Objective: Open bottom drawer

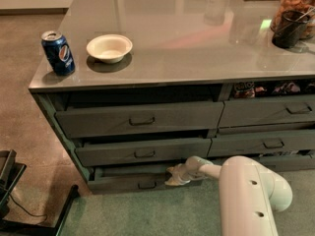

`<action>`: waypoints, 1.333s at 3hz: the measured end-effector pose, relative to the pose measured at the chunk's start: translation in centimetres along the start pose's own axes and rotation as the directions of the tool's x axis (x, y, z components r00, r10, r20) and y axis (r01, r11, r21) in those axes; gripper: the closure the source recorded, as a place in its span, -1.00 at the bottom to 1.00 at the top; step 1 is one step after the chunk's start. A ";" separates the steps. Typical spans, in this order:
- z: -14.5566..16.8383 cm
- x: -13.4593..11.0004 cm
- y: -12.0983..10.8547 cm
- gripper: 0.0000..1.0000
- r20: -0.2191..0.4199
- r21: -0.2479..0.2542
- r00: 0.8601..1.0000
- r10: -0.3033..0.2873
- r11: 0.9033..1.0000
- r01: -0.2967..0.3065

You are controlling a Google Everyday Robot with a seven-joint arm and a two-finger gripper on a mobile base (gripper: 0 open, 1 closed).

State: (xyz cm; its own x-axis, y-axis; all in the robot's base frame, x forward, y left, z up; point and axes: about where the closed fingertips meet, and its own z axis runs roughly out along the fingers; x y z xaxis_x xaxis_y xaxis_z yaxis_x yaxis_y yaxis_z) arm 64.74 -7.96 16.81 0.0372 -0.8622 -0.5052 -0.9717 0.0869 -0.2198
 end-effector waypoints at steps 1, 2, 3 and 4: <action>0.0 0.0 0.0 0.64 0.000 0.000 1.000 0.000 1.000 0.000; -0.2 -0.1 -0.1 0.18 0.000 0.000 1.000 0.000 1.000 0.000; -0.5 -0.2 0.8 -0.30 -0.018 -0.030 1.000 0.014 0.999 -0.015; -1.1 -0.3 2.7 -0.76 -0.034 -0.076 0.998 0.043 0.996 -0.045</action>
Offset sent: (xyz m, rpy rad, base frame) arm -0.0267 -0.0012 0.0059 -0.0570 0.1028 0.0119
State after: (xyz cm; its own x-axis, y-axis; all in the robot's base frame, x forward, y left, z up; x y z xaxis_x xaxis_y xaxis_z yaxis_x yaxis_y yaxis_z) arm 61.90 -8.01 17.27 -0.0126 -0.8741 -0.4856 -0.9872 0.0880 -0.1328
